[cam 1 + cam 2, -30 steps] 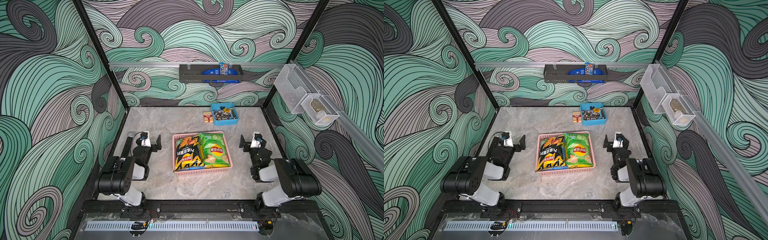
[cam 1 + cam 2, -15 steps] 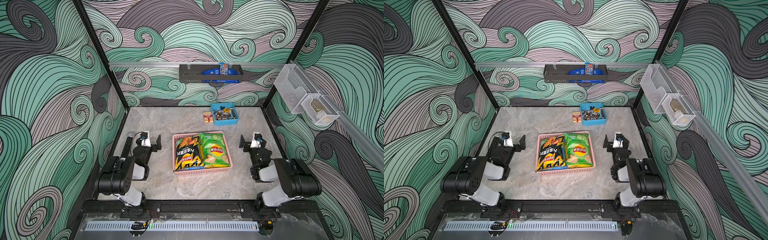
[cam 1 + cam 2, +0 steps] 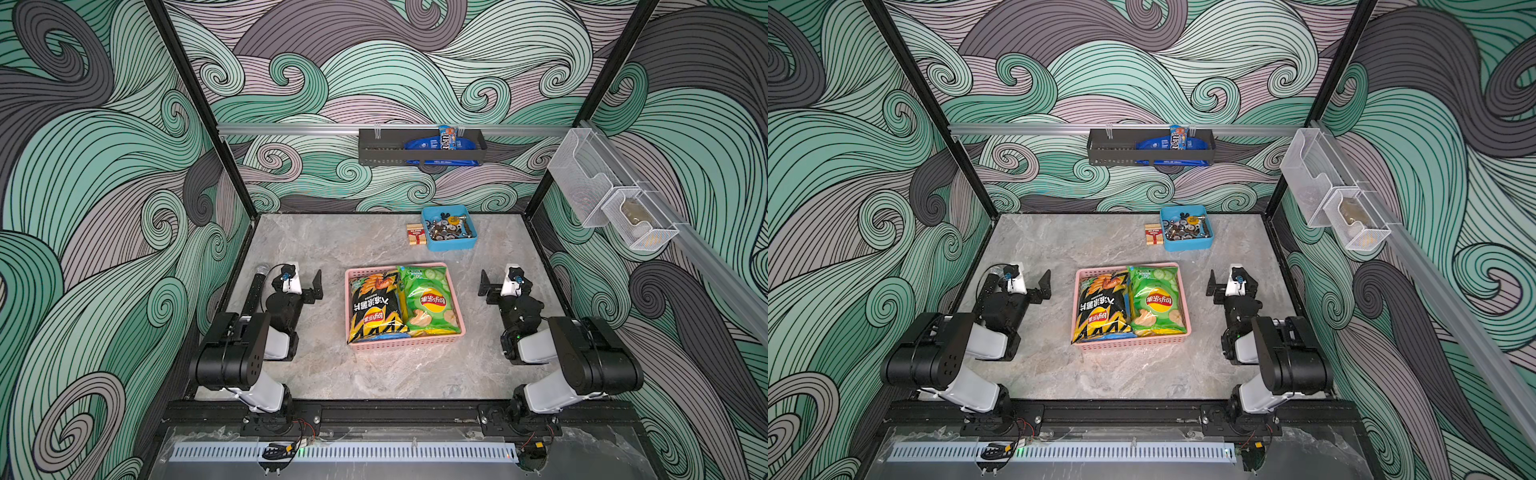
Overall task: Put the potato chips into the basket
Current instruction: Reset both arms
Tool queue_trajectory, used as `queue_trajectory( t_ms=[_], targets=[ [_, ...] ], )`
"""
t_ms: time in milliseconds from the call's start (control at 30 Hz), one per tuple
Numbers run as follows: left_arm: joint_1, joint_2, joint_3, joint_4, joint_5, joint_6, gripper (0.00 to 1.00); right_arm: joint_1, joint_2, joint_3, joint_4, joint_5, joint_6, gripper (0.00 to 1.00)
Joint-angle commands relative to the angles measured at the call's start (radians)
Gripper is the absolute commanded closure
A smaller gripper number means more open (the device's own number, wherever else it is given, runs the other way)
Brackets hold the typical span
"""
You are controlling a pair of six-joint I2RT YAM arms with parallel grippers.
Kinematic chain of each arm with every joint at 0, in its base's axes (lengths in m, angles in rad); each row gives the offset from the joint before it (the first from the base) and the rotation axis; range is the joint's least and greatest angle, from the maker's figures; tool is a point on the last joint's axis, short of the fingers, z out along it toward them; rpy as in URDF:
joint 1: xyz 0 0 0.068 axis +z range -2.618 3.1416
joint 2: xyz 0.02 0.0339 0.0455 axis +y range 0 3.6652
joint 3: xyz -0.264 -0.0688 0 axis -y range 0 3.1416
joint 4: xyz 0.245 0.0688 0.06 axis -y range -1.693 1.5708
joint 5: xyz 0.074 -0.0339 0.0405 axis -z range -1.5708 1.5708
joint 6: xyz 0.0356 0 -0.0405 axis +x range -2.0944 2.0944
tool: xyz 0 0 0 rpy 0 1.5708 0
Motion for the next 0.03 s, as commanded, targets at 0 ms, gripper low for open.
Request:
queue_trajectory(
  t_ms=[0],
  targets=[
    [0.007, 0.013, -0.003, 0.030, -0.004, -0.004, 0.01, -0.005, -0.003, 0.010, 0.016, 0.016, 0.000, 0.00]
  ],
)
